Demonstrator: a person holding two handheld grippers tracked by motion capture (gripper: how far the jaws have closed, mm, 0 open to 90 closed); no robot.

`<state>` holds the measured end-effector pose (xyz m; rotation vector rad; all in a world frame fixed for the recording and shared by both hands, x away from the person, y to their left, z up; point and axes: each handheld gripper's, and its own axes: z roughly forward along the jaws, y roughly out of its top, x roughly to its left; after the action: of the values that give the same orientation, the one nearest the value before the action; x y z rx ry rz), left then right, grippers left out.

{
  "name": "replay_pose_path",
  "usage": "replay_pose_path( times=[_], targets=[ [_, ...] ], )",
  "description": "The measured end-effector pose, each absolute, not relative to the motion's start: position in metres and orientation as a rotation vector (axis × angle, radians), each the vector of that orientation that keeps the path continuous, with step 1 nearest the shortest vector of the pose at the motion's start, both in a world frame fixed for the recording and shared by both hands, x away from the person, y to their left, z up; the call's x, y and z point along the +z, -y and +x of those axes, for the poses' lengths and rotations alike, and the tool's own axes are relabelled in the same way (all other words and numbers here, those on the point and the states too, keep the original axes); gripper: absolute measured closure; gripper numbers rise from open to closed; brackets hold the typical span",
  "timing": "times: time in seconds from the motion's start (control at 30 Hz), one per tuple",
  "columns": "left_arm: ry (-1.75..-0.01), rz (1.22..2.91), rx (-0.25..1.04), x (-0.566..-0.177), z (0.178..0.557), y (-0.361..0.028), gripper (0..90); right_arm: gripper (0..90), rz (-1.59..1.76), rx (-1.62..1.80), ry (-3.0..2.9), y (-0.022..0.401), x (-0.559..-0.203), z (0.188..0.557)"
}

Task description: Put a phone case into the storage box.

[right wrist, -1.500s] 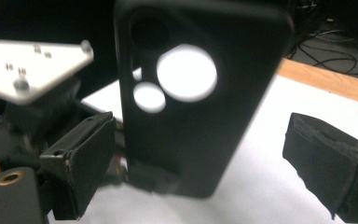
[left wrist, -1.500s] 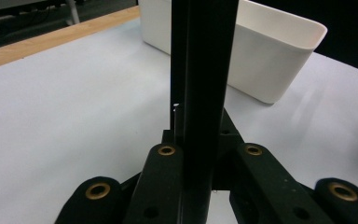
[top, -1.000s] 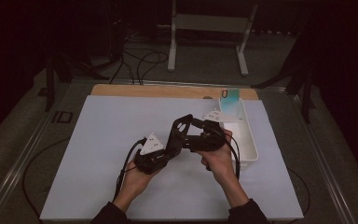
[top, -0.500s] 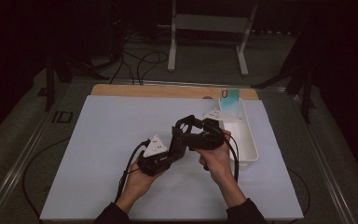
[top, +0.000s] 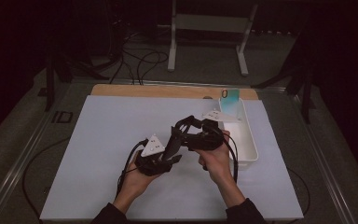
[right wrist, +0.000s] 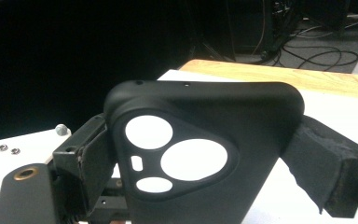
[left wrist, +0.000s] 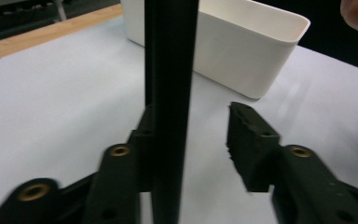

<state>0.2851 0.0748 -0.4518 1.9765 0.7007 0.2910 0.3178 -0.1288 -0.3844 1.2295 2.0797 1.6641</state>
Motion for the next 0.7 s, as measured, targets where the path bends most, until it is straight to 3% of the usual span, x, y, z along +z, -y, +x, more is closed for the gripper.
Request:
replay_pose_path(
  times=[0.37,0.7],
  targets=[
    [-0.802,1.936,0.377,-0.446,0.285,-0.09,16.6,14.4,1.216,1.632,-2.058,0.133,-0.382,0.317],
    [-0.832,1.946,0.417,-0.446,0.281,-0.115,1.9,14.3,1.219,1.603,-2.054,0.143,-0.383,0.319]
  ],
)
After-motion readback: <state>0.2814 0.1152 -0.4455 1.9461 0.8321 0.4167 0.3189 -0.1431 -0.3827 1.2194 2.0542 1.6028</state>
